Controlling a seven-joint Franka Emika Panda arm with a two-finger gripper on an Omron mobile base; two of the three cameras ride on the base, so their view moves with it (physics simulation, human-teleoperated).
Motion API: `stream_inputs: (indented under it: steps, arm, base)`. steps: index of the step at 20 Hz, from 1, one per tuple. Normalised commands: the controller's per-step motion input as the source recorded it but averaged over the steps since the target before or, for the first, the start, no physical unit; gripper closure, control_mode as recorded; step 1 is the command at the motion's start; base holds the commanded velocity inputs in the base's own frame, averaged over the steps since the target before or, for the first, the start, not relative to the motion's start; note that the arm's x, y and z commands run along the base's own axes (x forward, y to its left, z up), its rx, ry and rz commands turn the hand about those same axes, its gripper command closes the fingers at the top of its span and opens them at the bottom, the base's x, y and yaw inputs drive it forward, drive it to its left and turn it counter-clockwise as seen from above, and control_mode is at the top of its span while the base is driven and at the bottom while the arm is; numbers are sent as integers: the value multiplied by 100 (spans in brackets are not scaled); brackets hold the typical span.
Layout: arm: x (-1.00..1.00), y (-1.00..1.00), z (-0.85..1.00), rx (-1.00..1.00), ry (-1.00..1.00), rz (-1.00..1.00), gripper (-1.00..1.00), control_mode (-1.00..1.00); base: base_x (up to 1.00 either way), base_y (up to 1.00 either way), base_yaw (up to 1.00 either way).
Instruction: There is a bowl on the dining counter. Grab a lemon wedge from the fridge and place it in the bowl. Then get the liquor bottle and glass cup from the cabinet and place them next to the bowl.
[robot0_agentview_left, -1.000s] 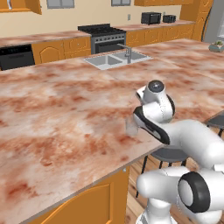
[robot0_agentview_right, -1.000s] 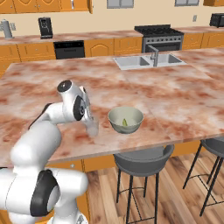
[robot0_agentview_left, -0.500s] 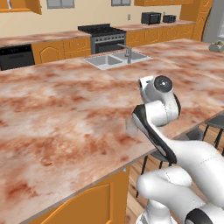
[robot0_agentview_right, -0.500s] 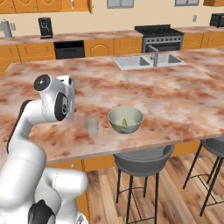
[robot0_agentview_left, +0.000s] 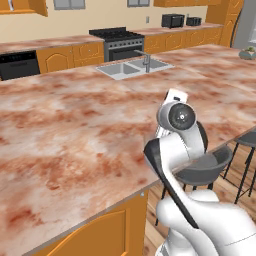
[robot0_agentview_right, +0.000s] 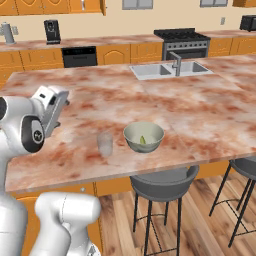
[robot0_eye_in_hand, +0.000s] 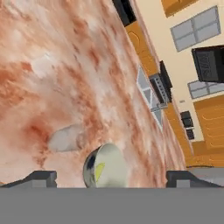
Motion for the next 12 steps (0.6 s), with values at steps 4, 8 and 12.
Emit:
stream_inputs:
  steps: [4,8,12]
  arm:
    - [-90,16,33,59,-21,-37,-100,-100]
    - [-96,5,31,66,-15,-30,-100,-100]
    - [-90,1,6,41,-13,-17,-100,-100]
  base:
    - [0,0,0]
    - [0,0,0]
    - [0,0,0]
